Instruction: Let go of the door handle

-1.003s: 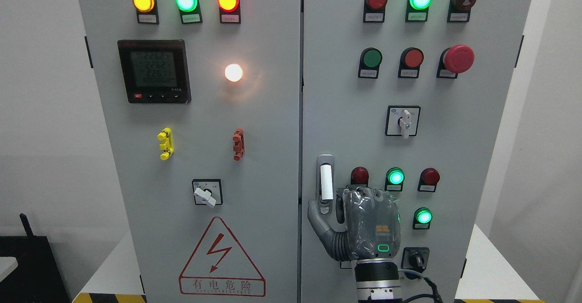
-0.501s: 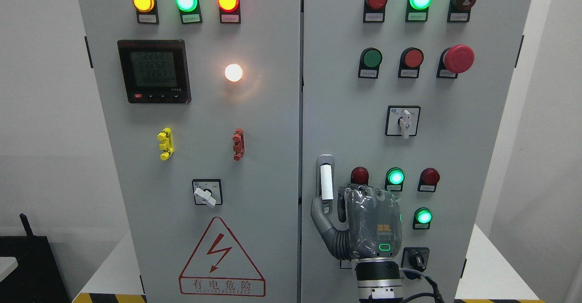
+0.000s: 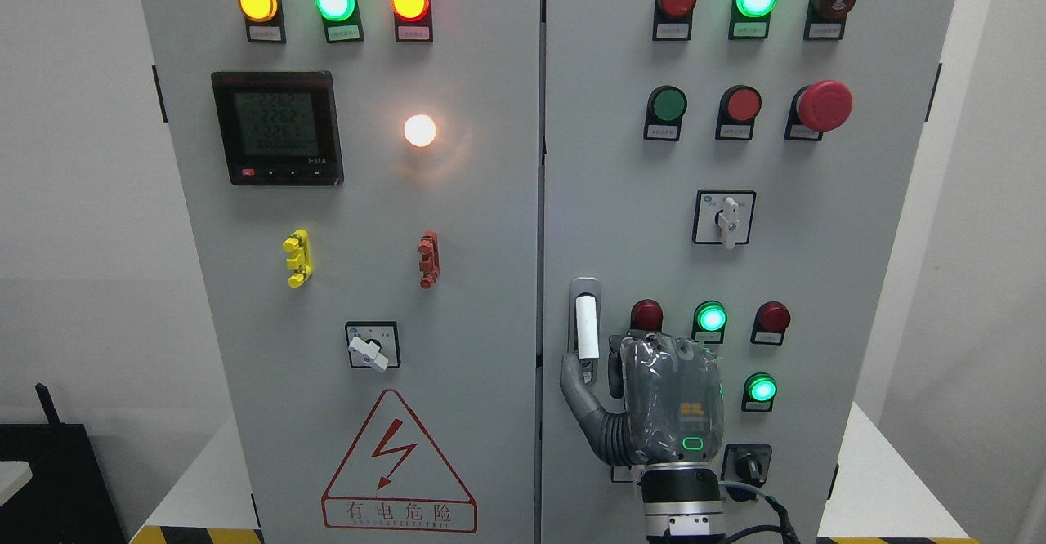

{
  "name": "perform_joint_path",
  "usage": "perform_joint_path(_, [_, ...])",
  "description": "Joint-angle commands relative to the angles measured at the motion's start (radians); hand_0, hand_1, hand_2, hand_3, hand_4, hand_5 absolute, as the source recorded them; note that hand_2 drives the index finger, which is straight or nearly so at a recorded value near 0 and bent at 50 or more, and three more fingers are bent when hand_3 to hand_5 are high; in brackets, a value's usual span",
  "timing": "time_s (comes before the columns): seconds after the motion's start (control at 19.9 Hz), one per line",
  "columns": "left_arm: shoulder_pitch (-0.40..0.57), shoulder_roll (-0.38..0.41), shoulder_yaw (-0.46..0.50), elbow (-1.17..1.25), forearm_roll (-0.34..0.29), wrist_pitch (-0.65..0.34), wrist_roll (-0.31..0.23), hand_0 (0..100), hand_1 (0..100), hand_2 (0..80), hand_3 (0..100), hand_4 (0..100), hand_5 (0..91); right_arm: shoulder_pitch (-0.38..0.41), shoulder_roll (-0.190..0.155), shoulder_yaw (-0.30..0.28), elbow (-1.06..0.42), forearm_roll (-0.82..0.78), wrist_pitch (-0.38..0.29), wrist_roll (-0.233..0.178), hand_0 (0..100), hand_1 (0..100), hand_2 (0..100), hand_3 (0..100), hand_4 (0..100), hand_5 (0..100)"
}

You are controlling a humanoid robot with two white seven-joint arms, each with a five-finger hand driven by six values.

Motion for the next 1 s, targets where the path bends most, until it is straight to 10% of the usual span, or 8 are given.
perform_joint_path(0.0, [0.000,0.000,-0.012,-0.015,0.000,0.000,0.000,12,39,0.0,0,0,0.0,0.001,0.000,-0.005,0.000,0.000,0.001,-0.004,50,38,100,100,100,98])
perform_joint_path(0.95, [0.000,0.000,-0.012,-0.015,0.000,0.000,0.000,12,39,0.0,0,0,0.0,0.010,0.000,-0.028,-0.004,0.000,-0.001,-0.019,55,36,100,100,100,98])
